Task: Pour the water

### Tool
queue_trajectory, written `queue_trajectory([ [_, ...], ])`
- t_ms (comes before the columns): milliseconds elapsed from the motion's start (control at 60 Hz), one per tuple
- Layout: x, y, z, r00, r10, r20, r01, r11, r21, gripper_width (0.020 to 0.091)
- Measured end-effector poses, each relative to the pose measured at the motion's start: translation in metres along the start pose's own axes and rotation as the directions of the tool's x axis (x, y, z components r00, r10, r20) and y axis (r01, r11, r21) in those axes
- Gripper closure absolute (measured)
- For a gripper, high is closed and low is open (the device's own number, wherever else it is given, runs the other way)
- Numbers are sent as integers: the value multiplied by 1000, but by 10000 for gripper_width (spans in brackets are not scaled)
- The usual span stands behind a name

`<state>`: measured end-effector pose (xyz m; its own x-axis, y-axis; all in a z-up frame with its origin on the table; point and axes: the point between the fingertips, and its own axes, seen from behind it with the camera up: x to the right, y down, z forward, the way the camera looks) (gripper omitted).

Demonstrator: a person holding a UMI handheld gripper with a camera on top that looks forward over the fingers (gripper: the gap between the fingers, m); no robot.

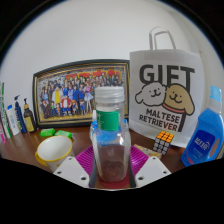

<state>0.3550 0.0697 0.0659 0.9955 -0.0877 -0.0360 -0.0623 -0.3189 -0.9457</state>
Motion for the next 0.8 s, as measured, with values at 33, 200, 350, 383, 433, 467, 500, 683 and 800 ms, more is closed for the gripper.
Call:
queue_trajectory([
  [33, -1, 0, -1, 1000, -2, -1, 2, 1000, 3, 618],
  [200, 0, 16, -5, 1000, 13, -4, -13, 996, -87, 247],
  [350, 5, 14, -26, 997, 35, -65, -43, 990, -132, 244],
  [383, 5, 11, -34, 997, 36, -72, -46, 990, -135, 245],
  [433, 2, 6, -48, 996, 32, -80, -43, 989, -140, 245],
  [467, -1, 1, -58, 996, 25, -85, -37, 989, -144, 244],
  [500, -5, -4, -70, 996, 17, -87, -30, 989, -146, 245],
  [683, -45, -34, -151, 995, -5, -97, -11, 987, -163, 246],
  [800, -75, -46, -215, 994, -19, -110, -1, 983, -182, 248],
])
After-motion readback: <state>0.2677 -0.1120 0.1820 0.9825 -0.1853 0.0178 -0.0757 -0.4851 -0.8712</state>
